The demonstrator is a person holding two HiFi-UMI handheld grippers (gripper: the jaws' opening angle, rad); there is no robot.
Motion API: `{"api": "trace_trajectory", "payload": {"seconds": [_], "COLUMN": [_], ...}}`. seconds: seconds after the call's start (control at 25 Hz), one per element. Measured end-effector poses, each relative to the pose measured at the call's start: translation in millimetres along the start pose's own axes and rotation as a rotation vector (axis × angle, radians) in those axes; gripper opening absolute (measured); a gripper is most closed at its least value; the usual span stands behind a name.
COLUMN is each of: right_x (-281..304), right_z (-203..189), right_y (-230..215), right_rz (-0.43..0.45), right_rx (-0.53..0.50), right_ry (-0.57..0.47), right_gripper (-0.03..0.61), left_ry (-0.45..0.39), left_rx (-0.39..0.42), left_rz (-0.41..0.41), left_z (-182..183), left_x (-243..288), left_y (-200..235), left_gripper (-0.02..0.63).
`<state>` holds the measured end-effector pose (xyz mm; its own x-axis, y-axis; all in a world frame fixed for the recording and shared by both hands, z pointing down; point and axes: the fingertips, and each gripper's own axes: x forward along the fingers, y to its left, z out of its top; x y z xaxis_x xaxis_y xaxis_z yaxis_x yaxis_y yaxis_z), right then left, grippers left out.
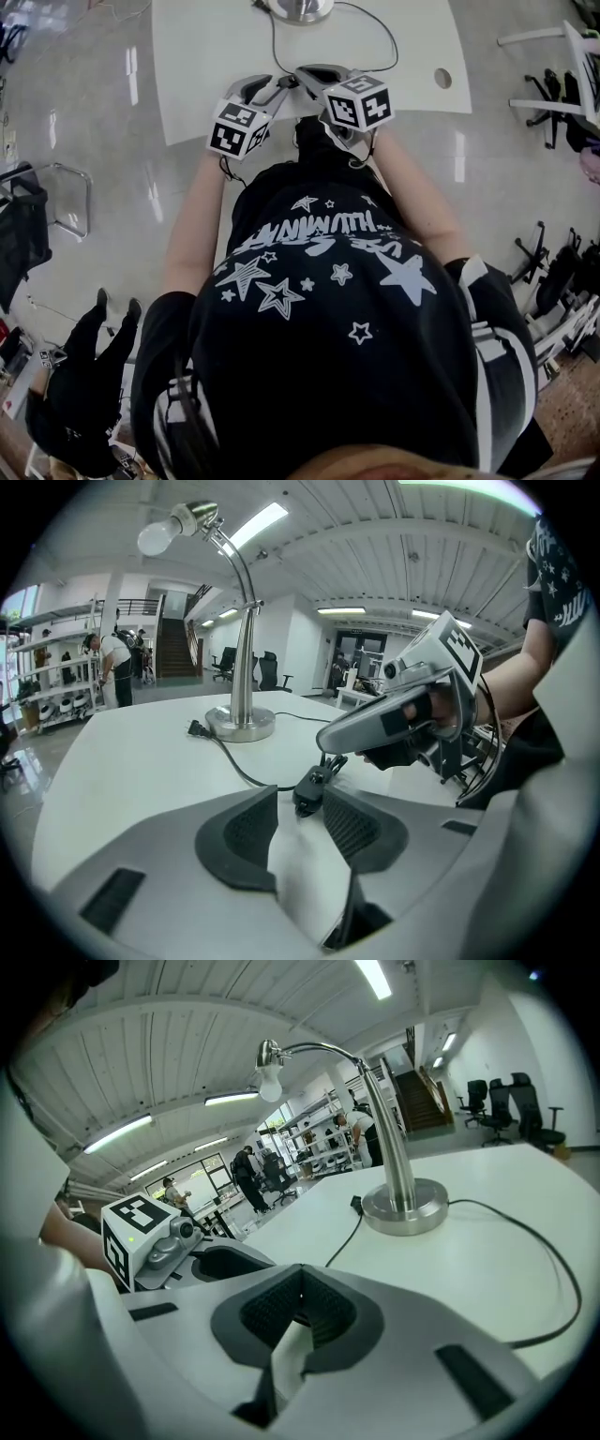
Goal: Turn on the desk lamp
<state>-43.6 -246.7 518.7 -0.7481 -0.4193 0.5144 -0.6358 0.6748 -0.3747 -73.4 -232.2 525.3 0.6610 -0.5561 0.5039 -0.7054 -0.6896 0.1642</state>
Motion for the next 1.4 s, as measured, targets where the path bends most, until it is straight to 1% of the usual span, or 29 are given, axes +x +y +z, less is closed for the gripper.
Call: {"api": "trace_trajectory", "payload": {"seconds": [0.16,0.28,0.48,0.76,1.04,1.2,1.4], "right_x": [-5.4,-9.3,-27.3,-63.5,-84.5,-95.8,-117.8], "right_z": [4.0,2.7,-6.1,-13.7,-24.9,-34.4,-51.9], "right_y": [6.0,14.4,22.5,22.3,9.1,2.9,-4.6], "right_rz": [-0.011,-0.024,-0.066,-0.121,-0.145,-0.140,-0.130], "right_rx": [0.013,0.031,0.057,0.119,0.146,0.175,0.188], "right_ry": [-0.037,-0.056,-0.091,-0.141,-0.162,-0.174,-0.176], "right_gripper": [0.006,0.006,0.006,0.006,0.006,0.006,0.006], "left_ry": [-0.037,-0.080,-0.138,-0.205,-0.280,-0.295,-0.312], "left_rx": [-0.005,-0.011,-0.007,-0.055,-0.099,-0.091,-0.102], "left_rz": [0.036,0.041,0.009,-0.039,-0.006,0.025,0.067], "left_z": [4.2,11.0,23.7,42.1,51.6,55.5,60.4], "left_x": [-17.3,-36.4,-47.9,-58.6,-68.5,-71.7,-69.3], "left_y": [6.0,3.6,-11.0,-30.6,-38.2,-44.0,-57.2], "left_gripper": [0.144,0.144,0.144,0.144,0.144,0.144,0.144]}}
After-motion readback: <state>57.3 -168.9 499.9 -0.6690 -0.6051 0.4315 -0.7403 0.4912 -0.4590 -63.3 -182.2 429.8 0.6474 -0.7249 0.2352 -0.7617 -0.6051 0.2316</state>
